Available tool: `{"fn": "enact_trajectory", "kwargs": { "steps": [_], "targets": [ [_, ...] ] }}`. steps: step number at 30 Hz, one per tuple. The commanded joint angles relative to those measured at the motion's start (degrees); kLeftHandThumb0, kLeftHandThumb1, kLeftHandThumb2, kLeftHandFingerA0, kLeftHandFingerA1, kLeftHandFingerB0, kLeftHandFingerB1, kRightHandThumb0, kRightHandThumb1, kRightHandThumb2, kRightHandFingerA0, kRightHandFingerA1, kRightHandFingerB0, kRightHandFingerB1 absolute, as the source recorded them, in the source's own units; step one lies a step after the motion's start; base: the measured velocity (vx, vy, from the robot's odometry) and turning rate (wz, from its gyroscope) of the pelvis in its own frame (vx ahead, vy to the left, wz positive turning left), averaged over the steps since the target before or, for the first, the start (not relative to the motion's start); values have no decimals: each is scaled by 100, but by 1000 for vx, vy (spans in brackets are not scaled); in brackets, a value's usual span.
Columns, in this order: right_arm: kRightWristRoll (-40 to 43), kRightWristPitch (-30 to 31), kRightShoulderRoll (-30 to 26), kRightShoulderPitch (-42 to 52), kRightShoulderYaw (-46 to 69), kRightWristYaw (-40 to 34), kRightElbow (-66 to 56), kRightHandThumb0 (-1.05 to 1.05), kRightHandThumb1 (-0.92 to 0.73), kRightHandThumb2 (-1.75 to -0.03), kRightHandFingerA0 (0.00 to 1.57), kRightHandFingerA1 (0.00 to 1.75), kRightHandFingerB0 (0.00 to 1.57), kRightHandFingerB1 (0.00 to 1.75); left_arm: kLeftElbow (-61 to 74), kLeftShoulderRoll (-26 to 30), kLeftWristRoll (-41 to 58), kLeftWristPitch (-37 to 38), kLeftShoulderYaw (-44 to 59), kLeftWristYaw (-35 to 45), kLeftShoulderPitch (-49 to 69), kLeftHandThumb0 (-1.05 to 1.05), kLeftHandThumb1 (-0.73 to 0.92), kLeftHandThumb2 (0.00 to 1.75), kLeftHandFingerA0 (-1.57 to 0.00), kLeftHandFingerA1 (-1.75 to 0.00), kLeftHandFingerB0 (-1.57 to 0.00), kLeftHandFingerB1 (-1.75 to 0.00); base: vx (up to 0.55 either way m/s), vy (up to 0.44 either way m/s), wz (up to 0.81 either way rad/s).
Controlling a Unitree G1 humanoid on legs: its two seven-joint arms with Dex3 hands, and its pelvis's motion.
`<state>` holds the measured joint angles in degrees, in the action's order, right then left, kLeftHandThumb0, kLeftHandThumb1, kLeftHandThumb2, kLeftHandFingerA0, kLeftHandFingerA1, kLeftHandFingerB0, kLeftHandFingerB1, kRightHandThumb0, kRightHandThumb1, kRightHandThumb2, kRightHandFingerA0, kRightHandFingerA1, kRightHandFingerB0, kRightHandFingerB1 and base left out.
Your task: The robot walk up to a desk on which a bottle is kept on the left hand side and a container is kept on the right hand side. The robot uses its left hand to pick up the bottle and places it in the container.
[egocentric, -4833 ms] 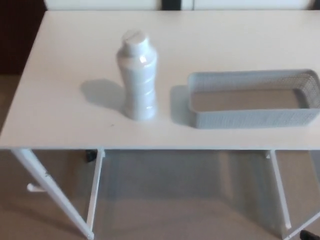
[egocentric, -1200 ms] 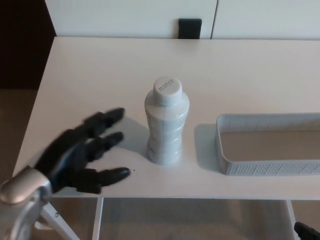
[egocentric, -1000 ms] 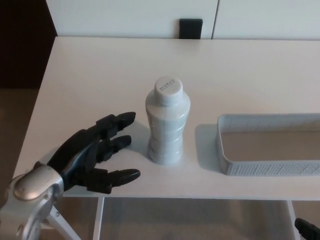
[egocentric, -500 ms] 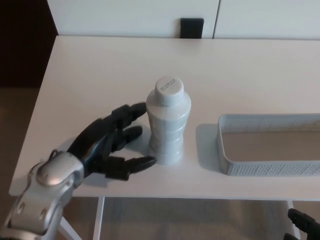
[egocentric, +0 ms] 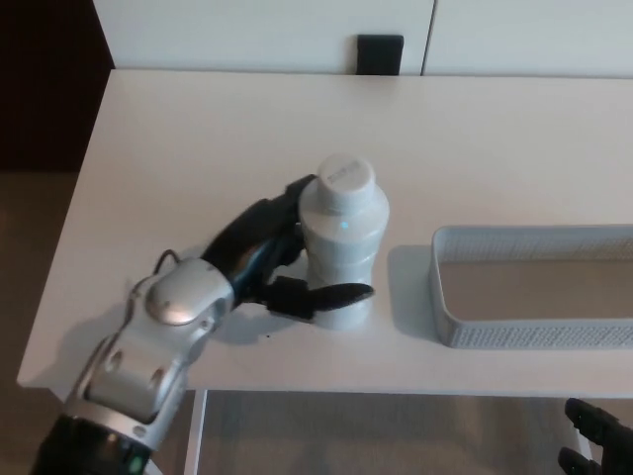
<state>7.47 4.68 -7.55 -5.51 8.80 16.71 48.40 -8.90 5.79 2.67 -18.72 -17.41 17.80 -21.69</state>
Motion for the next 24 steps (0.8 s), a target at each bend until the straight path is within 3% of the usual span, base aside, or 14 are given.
{"fn": "enact_trajectory", "kwargs": {
  "steps": [1,2,3,4,7,8,9,10,11,13,14,15,18,24],
  "targets": [
    [-31,220,-61,1,-39,-62,-175,69,-49,-175,0,0,0,0,77,-133,-496,-535,-338,-192,-201,-78,49,55,0,0,0,0,0,0,0],
    [10,213,-50,-25,-11,-36,-171,69,-52,-175,0,0,0,0,86,-158,-512,-562,-357,-204,-231,-79,43,79,0,0,0,0,0,0,0],
    [33,212,-44,-43,3,-22,-173,69,-52,-175,0,0,0,0,91,-176,-519,-581,-364,-212,-252,-79,43,79,0,0,0,0,0,0,0],
    [38,235,-34,-48,5,-46,-206,69,-51,-175,0,0,0,0,40,-217,-502,-472,-374,-208,-243,-77,50,55,0,0,0,0,0,0,0],
    [55,257,-21,-38,19,-46,-253,70,-52,-175,0,0,0,0,-72,-314,-525,-310,-410,-244,-220,-77,50,56,0,0,0,0,0,0,0],
    [67,269,-14,-83,27,-34,-241,71,-52,-175,0,0,0,0,-155,-454,-636,-385,-392,-528,-231,-69,43,77,-4,-25,0,-3,0,0,0],
    [71,266,-10,-95,34,-34,-234,71,-52,-175,0,0,0,0,-179,-565,-718,-418,-358,-772,-196,-54,44,73,-41,-51,-4,-23,0,0,0],
    [73,263,-7,-101,40,-33,-230,71,-52,-175,0,0,0,0,-195,-644,-778,-435,-331,-936,-168,-54,44,73,-41,-51,-4,-23,0,0,0],
    [57,250,-4,-107,28,-33,-242,69,-46,-175,0,0,0,0,-251,-750,-900,-351,-303,-1233,-114,-14,76,60,-117,-61,-63,-41,0,0,0],
    [36,233,4,-115,16,-27,-265,68,-46,-175,0,0,0,0,-352,-890,-1116,-159,-284,-1671,-28,-5,79,63,-119,-93,-74,-48,0,0,0],
    [40,231,7,-113,21,-22,-268,68,-46,-175,0,0,0,0,-365,-903,-1160,-114,-292,-1731,-11,-5,79,63,-119,-93,-74,-48,0,0,0],
    [-58,231,-28,-142,-52,-58,-300,66,-36,-175,0,0,0,0,-427,-883,-1380,111,-357,-1999,26,-4,78,68,-105,-116,-94,-74,0,0,0],
    [-30,254,-41,-189,-32,-25,-265,68,-40,-175,0,0,0,0,-453,-860,-1444,269,-313,-2090,59,-8,81,67,-100,-124,-81,-100,0,0,0],
    [-36,228,-82,-310,-55,21,-138,66,-41,-175,0,0,0,0,-309,-827,-1298,439,-46,-2105,54,-4,83,67,-90,-134,-81,-97,0,0,0]
  ]
}}
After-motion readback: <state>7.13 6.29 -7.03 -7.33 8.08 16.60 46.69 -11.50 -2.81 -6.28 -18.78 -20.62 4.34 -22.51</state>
